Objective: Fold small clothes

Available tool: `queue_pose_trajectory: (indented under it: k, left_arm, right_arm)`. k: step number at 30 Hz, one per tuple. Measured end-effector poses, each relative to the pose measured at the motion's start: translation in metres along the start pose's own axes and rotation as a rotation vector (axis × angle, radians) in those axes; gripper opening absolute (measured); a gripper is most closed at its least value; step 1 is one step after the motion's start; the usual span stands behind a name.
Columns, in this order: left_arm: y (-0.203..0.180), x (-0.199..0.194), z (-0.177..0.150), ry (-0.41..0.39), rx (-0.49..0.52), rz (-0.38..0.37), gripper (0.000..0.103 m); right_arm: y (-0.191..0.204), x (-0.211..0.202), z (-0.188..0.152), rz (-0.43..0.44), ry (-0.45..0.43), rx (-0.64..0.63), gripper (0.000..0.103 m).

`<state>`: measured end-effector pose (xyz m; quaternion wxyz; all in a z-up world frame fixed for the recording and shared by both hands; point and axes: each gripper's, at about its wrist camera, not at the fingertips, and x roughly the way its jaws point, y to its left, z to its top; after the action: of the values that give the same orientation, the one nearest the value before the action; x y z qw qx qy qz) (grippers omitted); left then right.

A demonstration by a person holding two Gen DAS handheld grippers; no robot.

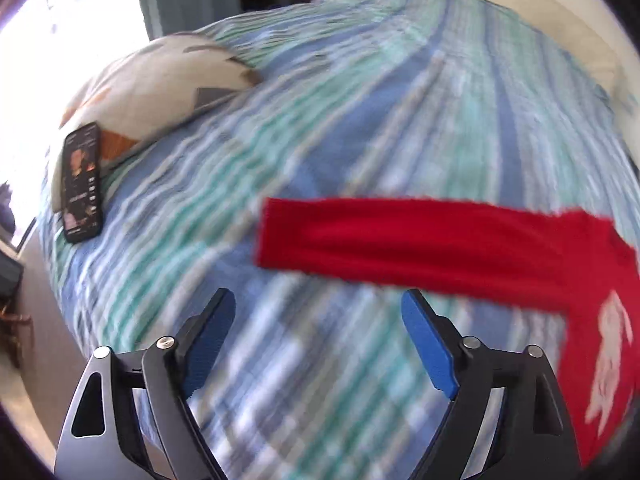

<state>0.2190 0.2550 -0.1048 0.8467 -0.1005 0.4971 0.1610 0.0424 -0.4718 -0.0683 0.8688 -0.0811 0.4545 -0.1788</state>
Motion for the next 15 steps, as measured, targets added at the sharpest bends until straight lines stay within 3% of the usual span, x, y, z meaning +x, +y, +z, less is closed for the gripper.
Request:
queue_pose_trajectory:
  k: [6, 10, 13, 15]
  left_arm:
    - [-0.069, -0.027, -0.054, 0.013, 0.188, -0.135, 0.093]
    - [-0.106, -0.001, -0.079, 0.054, 0.235, -0.117, 0.093]
    - [-0.108, 0.028, -0.092, 0.136, 0.214, -0.095, 0.094]
    - [-0.104, 0.038, -0.097, 0.137, 0.191, -0.096, 0.103]
  right_arm:
    - [-0.015, -0.008, -0.001, 0.039, -0.041, 0.073, 0.089]
    - [-0.026, -0.007, -0.004, 0.067, -0.033, 0.130, 0.091]
    - [-0.033, -0.006, -0.006, 0.080, -0.025, 0.161, 0.091]
    - [-0.035, -0.006, -0.007, 0.080, -0.026, 0.171, 0.091]
